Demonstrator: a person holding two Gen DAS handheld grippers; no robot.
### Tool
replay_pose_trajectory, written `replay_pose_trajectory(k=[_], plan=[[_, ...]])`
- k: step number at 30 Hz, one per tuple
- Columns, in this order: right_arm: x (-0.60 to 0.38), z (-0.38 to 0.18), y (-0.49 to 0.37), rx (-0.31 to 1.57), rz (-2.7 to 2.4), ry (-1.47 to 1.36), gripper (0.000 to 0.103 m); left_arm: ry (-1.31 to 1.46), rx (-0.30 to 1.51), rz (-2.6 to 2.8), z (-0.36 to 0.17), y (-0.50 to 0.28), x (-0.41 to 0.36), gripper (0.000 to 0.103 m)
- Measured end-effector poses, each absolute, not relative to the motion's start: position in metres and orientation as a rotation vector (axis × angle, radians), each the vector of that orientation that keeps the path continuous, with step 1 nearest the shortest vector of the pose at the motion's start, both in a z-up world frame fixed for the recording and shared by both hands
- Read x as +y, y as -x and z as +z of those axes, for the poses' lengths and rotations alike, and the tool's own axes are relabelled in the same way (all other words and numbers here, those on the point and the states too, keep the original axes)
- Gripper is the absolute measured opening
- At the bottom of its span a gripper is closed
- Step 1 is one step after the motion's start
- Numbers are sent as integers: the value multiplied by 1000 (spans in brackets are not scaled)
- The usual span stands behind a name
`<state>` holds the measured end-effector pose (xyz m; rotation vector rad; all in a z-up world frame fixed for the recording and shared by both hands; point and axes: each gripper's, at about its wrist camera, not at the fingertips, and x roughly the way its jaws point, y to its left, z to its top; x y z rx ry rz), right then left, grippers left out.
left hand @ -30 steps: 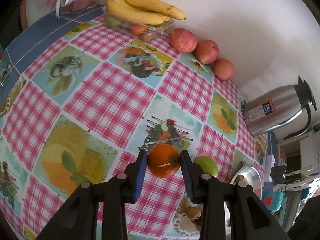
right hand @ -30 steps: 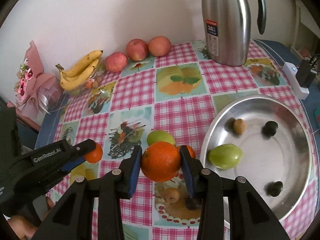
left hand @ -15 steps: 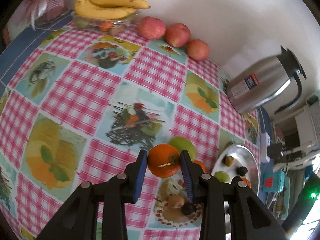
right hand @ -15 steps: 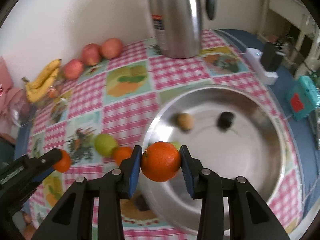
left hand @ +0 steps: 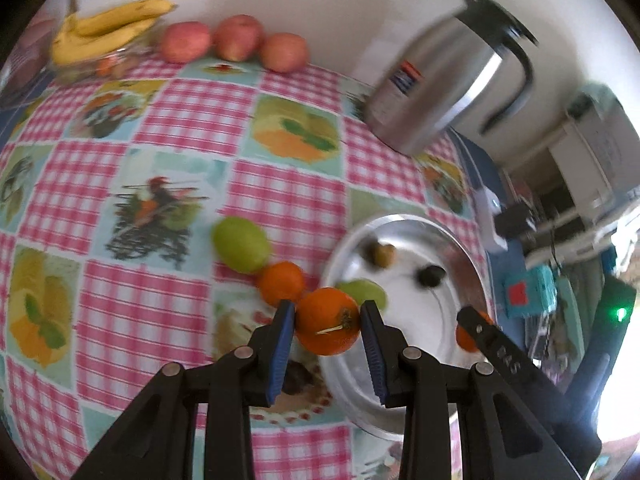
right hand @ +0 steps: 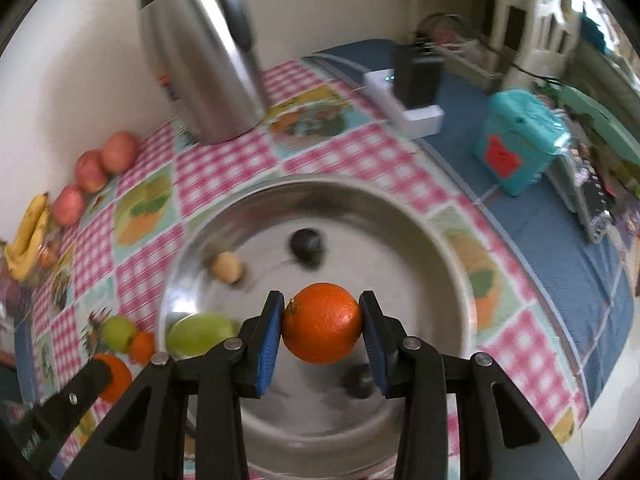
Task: Organize fruits
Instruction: 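Carry both held oranges over the steel plate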
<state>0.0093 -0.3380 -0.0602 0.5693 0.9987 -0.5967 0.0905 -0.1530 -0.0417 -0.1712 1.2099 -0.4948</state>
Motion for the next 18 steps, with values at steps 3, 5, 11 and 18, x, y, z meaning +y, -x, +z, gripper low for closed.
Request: replay_pose_trajectory(k=[3, 5, 11, 18], plan=[[-347, -58, -2, 973, -629, -577, 40, 132, 1214, -538, -44, -81, -170, 36], [-350, -57, 2, 959, -634, -579, 40, 108, 1220, -562, -46, -74, -181, 36], [-354, -69, 2, 985, -629, -583, 40, 37, 1238, -590, -57, -63, -203, 36], [-357, -85, 1, 1026, -629, -599, 40, 22, 1265, -576, -73, -65, -207, 36]])
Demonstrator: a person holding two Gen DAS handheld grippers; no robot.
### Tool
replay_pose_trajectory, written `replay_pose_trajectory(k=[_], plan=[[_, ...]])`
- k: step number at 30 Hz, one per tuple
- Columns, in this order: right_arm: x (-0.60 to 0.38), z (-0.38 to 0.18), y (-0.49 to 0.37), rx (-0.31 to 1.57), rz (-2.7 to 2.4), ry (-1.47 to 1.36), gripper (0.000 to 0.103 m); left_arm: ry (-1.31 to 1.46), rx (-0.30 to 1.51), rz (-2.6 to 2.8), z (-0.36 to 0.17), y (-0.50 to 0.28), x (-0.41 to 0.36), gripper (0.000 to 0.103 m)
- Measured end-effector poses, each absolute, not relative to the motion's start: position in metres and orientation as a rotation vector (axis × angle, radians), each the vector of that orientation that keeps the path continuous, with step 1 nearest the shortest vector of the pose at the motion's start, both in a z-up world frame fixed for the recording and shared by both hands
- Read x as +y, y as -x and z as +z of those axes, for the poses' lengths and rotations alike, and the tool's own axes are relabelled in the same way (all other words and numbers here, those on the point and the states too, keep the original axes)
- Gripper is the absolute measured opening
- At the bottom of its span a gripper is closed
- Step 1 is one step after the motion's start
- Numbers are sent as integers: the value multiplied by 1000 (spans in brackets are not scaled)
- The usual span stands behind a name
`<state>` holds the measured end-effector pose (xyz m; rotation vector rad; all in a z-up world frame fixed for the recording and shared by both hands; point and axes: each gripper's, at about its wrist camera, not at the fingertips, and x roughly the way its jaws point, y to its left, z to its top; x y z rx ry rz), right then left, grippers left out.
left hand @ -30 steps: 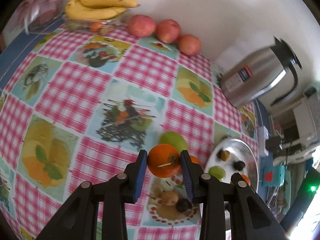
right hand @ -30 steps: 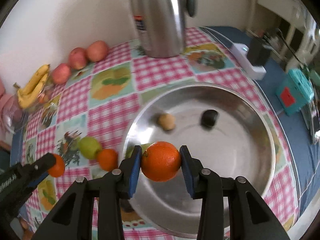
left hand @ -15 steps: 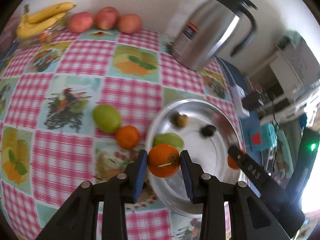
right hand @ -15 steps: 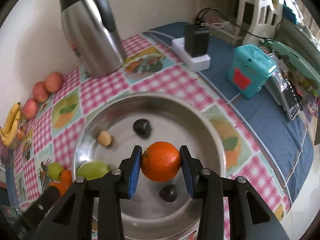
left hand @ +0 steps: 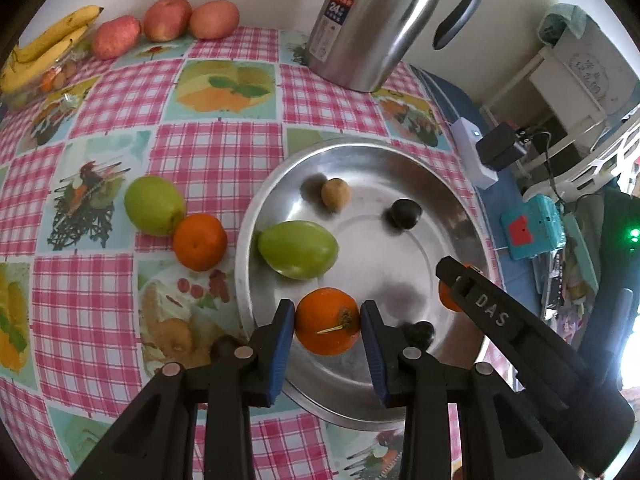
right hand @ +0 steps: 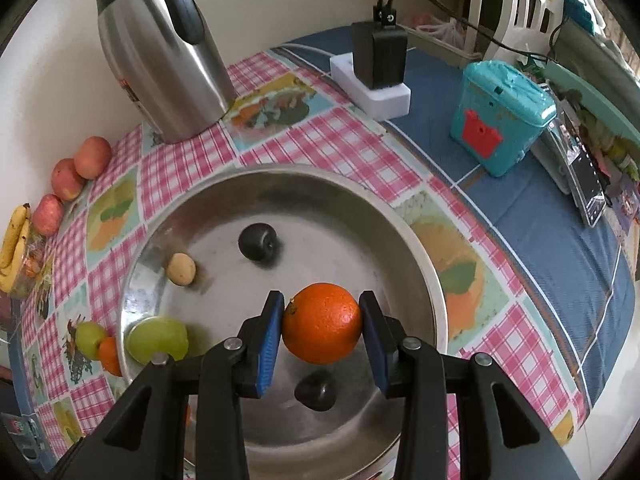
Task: Organize fruits
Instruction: 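Carry both held oranges over the steel plate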
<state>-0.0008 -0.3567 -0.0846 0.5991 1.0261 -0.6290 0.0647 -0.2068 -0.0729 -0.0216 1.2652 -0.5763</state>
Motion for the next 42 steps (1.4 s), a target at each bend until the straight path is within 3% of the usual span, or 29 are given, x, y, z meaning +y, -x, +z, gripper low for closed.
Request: replay_pose_trajectory(k=[42], plan=[[-351, -96, -12, 1086, -598, -546, 41, 9, 1317, -555, -88, -69, -209, 38]])
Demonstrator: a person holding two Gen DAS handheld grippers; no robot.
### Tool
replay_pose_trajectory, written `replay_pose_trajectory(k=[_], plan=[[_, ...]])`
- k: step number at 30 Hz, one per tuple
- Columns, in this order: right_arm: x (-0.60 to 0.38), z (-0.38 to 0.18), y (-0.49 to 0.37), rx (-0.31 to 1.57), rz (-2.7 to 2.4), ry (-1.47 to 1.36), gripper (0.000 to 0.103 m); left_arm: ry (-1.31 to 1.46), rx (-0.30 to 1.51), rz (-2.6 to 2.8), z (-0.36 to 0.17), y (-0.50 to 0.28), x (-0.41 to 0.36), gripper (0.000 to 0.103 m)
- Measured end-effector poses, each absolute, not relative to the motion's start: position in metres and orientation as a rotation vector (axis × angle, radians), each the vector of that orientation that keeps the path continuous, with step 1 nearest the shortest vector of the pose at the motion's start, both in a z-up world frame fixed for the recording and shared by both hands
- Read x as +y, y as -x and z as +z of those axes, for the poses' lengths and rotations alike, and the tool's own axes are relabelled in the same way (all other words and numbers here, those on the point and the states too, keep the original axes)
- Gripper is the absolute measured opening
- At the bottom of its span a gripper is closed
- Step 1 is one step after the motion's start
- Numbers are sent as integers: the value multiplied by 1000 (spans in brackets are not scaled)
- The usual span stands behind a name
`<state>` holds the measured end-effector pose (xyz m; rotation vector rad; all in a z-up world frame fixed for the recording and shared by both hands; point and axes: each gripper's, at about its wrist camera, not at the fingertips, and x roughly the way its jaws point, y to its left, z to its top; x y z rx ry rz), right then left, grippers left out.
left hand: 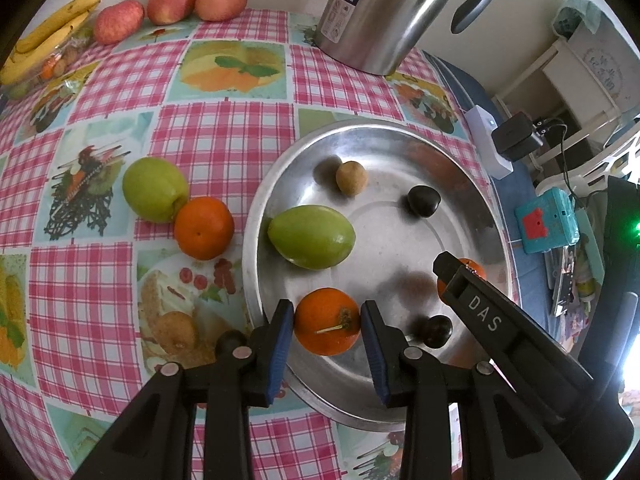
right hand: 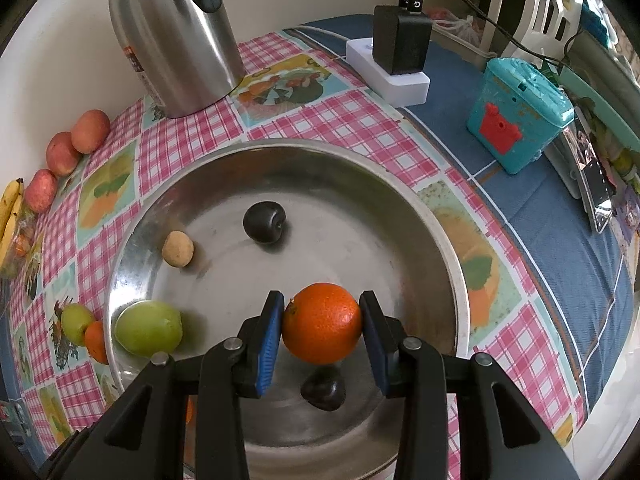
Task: Organize fruits
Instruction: 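Carry both held oranges over the steel plate, then open both tools to drop the oranges into the steel plate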
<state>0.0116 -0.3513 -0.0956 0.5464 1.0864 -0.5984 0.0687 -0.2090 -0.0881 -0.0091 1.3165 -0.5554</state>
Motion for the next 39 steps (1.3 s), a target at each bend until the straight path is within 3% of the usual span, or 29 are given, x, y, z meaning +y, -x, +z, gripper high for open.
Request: replay_pose_trajectory(k=[6, 10, 21, 39], plan=[[-352, -96, -13, 1091, -609, -536, 41, 11, 1327, -554, -90, -70, -211, 42], [-351, -92, -12, 1076, -615, -539, 52, 12, 1316, -563, -85, -69, -210, 44], [-342, -58, -10, 997, -596, -503, 51, 54, 1263, -514, -64, -79, -183, 44], [-289, -59, -36, 1064, -451, -371, 51, 202, 1212, -238, -61, -122, -89, 44]])
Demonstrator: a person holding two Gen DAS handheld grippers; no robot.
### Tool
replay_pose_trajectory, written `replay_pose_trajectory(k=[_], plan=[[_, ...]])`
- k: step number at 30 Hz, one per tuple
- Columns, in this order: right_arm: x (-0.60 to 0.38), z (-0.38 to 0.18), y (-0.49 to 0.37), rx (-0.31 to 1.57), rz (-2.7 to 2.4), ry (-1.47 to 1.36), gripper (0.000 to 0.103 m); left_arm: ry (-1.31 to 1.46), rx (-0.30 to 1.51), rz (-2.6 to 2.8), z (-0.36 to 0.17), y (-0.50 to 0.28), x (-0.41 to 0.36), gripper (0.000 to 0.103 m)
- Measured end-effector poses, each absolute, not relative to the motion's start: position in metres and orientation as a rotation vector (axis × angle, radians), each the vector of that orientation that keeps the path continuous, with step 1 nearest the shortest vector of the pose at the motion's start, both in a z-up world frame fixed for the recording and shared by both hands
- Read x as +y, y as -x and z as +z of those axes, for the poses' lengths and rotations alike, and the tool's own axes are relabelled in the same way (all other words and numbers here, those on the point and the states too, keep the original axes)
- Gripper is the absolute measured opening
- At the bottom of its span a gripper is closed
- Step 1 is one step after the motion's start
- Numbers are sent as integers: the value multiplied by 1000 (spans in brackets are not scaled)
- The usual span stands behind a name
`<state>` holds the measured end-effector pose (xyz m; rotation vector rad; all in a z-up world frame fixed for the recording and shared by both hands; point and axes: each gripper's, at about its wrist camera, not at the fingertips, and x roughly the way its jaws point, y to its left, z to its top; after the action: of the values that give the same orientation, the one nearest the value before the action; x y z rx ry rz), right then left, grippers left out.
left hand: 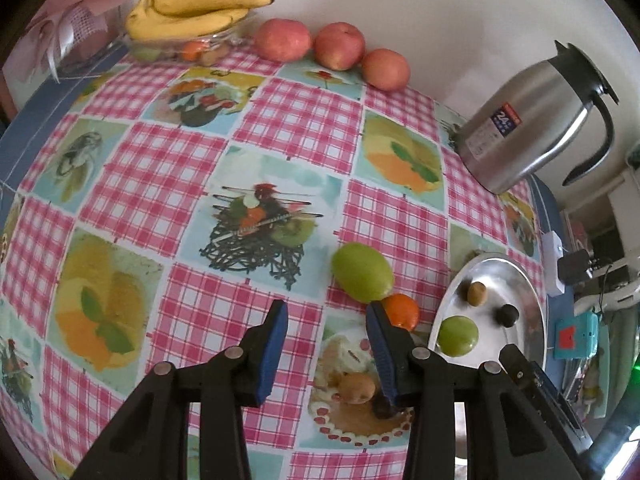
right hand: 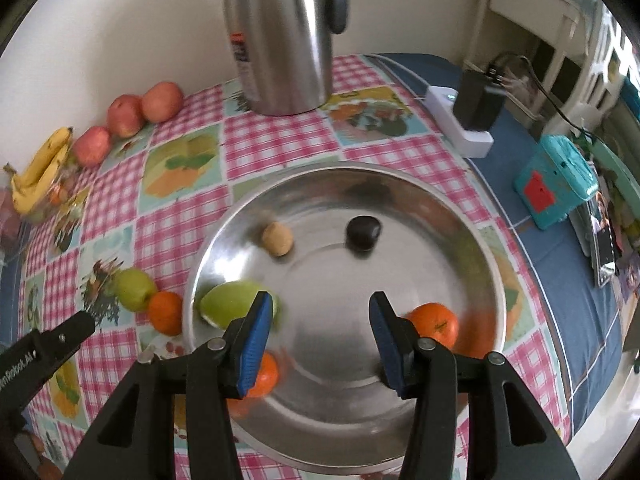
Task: Organize fruits
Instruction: 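Open both tools to drop the oranges into the steel plate, then withdraw both open tools from the plate toward the loose fruit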
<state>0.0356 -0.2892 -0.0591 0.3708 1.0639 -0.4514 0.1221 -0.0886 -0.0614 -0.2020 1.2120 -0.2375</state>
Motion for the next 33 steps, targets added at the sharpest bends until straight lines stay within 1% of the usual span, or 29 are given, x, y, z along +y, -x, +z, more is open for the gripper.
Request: replay_pose_trajectory(k=[6, 7, 8, 9, 10, 11, 13, 15, 18, 21, 23, 33], plan=[[-282, -59, -39, 1072, -431, -348, 51, 194, 1219, -236, -63, -121, -91, 44], [-282, -59, -39, 1074, -428, -348, 52, 192, 1223, -234, -64, -121, -91, 46], [-281, -60, -39, 1076, -426, -349, 53, 187, 1228, -232, -65, -121, -91, 49], [-281, -61, -40, 1080, -422, -350, 59, 182, 1233, -228, -66, -122, -92, 51], [-280, -62, -40, 1083, -419, -350, 66, 178, 1240, -222, -68, -122, -92, 58], [-280, -64, -41, 1088, -418, -349, 69, 177, 1246, -215, -71, -123, -92, 68], [-279, -66, -42, 1094, -418, -346, 74, 174, 1252, -202, -75, -123, -91, 77], [-278, -68, -42, 1097, -415, -350, 80, 168, 1261, -191, -78, -124, -90, 80], [-277, -72, -44, 1109, -405, -350, 81, 172, 1272, -183, -83, -125, -88, 87], [-275, -75, -46, 1121, -403, -346, 98, 175, 1270, -172, -84, -125, -87, 94], [-274, -77, -46, 1132, -409, -340, 98, 174, 1257, -170, -83, -125, -86, 103], [-276, -70, -42, 1104, -421, -350, 98, 189, 1221, -172, -74, -123, -80, 103]])
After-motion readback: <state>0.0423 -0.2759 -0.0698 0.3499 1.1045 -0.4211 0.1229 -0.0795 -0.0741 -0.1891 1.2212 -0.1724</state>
